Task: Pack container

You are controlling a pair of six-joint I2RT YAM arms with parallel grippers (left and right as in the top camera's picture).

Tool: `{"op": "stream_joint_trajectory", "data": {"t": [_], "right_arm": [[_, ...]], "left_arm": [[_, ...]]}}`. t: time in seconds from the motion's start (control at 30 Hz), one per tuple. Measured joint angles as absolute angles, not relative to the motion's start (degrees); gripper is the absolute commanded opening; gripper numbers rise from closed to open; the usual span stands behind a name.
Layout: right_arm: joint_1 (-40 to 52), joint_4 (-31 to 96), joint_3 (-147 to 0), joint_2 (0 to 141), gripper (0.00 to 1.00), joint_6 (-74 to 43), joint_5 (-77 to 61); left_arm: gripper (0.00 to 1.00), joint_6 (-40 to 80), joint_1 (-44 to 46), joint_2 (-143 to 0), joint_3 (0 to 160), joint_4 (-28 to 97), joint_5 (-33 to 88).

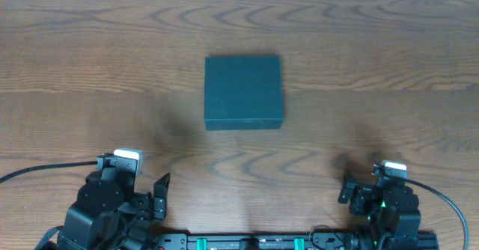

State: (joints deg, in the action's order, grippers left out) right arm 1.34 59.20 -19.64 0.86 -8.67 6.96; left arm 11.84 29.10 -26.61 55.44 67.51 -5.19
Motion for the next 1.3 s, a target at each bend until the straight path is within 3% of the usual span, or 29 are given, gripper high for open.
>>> {"op": "stream_joint_trajectory", "data": {"t": [1.03,1.3], "right_arm": [[1.3,59.3,-19.6,0.8,0.99,-5.8,4.8],[1.3,59.3,-19.6,0.7,0.99,-5.8,4.6]], "left_arm": [[0.95,11.7,28.9,-26.3,55.4,67.4,-5.6],[0.95,8.4,21.6,-13.4,37.8,58.9,-5.5]]}}
